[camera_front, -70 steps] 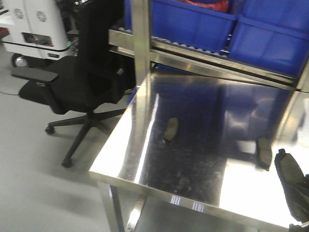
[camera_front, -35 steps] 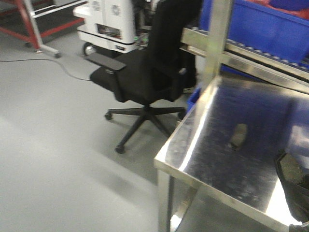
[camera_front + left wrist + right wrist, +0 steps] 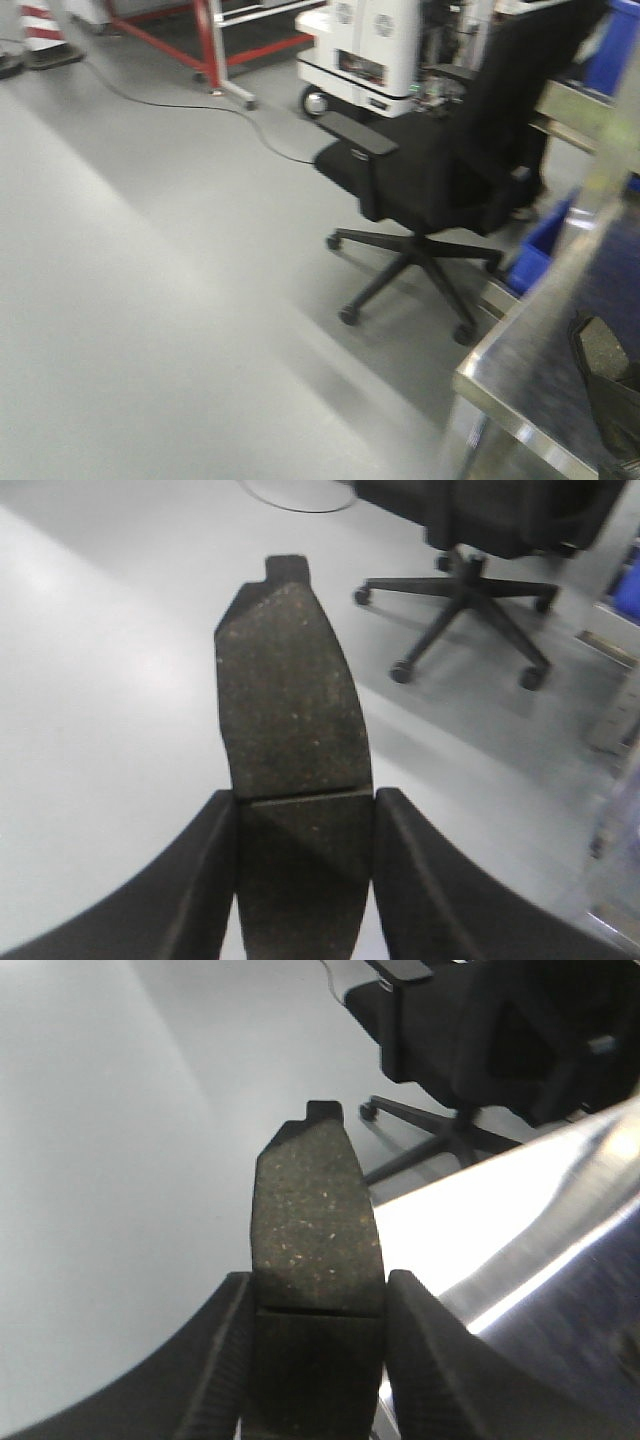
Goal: Move and align brake pads A on conveyor
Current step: 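Turn the base away from the table holding both pads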
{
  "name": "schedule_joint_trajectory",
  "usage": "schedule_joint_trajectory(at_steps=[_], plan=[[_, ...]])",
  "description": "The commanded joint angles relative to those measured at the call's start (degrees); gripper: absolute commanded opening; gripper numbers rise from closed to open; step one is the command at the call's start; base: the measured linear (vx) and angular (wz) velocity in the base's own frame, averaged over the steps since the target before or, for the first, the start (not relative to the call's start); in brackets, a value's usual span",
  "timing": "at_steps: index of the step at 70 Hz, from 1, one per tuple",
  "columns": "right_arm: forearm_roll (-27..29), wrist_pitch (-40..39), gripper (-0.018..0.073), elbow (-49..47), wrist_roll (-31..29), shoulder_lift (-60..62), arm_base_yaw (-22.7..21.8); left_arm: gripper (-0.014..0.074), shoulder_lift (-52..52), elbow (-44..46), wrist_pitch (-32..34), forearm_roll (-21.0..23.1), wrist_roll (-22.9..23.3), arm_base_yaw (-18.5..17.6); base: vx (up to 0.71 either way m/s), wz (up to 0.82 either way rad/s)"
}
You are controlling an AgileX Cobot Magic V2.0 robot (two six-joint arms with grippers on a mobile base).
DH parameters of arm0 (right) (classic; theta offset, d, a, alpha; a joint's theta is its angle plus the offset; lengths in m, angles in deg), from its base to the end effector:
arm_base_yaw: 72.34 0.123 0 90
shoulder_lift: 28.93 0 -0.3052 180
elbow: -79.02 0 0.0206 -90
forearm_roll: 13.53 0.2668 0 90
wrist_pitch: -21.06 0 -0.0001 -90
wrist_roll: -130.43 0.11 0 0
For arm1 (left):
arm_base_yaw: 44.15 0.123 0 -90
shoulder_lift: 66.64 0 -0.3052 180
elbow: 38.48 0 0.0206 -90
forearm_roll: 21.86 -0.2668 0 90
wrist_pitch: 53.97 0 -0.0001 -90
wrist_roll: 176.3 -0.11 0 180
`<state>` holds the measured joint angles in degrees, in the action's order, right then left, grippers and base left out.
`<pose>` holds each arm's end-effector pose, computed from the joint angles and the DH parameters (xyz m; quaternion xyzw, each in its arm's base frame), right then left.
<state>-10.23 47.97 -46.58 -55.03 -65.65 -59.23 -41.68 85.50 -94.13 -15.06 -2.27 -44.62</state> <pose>0.1158 0.0299 0.2692 -0.1232 0.8482 0.0587 0.5118 0.0775 -0.0090 0.2575 0.0282 0.8692 -0.0320 0.4926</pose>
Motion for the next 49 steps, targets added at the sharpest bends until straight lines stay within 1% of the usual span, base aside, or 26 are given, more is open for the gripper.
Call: schedule_joint_trajectory(at_steps=[1,49], plan=[[-0.22,-4.97,0.01,-1.81,-0.53,-0.05,-0.1,0.0157,0.33,1.62,4.89,0.65,0.24,-0.36,0.15,0.47],[-0.22,-4.97,0.01,-1.81,-0.53,-0.05,-0.1,0.0157,0.33,1.62,4.89,0.65,0.24,-0.36,0.13,0.48]])
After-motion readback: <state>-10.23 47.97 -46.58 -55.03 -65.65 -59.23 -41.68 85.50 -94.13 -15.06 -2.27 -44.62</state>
